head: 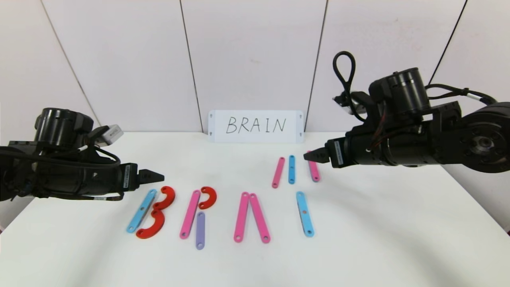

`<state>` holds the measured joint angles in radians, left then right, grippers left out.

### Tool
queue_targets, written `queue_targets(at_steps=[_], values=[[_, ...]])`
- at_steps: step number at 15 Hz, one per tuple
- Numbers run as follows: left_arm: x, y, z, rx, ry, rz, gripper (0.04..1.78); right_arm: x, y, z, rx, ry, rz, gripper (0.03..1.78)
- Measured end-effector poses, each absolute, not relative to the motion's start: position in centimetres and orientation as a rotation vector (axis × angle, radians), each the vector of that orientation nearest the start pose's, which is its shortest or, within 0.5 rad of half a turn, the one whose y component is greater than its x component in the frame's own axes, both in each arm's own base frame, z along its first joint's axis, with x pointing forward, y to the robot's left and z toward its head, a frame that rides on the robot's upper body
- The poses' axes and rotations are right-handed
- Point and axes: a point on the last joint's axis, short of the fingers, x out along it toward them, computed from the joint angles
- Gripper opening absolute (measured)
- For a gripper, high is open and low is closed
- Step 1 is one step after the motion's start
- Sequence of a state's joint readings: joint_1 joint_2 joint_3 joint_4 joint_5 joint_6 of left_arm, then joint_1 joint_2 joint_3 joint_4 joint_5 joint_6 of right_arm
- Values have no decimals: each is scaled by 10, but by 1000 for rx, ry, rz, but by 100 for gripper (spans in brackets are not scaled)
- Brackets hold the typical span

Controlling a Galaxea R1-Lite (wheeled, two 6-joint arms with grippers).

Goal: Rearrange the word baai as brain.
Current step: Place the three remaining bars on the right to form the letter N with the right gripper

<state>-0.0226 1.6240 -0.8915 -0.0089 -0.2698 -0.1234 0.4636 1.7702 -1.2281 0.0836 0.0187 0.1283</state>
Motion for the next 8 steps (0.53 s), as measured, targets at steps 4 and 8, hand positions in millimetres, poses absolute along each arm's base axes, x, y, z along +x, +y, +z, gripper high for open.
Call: queue_targets(at_steps=[4,8], values=[[270,-1,170,-159,732,-259,174,309,168,198,-13,658,397,174],[271,5,169,-166,728,-256,174,329,188,184,-14,668,333,174]])
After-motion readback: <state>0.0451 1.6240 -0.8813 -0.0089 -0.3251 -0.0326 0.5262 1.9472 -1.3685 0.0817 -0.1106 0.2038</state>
